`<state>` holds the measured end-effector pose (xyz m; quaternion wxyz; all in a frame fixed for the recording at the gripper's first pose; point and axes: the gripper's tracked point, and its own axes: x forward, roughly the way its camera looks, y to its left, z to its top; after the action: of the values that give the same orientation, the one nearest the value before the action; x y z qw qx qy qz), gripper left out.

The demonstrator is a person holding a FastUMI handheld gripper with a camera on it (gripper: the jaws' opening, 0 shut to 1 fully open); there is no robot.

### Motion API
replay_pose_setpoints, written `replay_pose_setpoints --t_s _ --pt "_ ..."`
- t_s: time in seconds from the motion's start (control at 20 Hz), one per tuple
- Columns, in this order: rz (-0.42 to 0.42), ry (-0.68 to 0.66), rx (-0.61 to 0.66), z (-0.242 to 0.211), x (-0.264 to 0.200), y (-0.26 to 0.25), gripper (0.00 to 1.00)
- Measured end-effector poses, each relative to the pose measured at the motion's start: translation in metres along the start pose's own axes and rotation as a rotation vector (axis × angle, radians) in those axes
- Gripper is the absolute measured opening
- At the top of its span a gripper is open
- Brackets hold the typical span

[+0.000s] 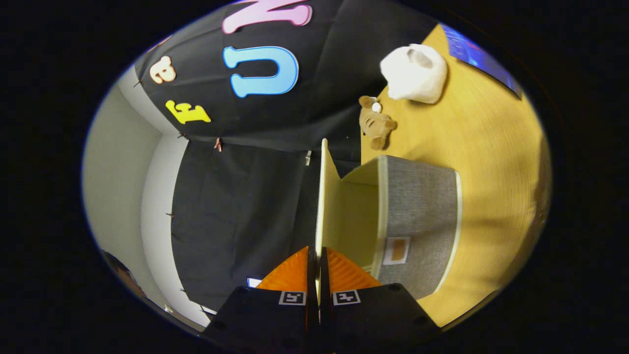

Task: Open the storage box then place both shoes into the box .Put the left shoe in first, then the right shoe, with the right side of both shoes facing outward in a uniform manner.

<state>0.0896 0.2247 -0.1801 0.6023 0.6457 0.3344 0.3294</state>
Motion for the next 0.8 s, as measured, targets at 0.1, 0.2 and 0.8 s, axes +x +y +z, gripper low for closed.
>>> replay_pose_setpoints --t_s 0.1,0.2,0.8 --pt "0.003 0.005 -0.043 0.004 0.017 0.028 0.06" --pt "-0.003 0.025 -0.089 0.002 0.035 0.049 0.06" --pt "-0.024 0.083 -0.198 -0.031 0.171 0.112 0.06"
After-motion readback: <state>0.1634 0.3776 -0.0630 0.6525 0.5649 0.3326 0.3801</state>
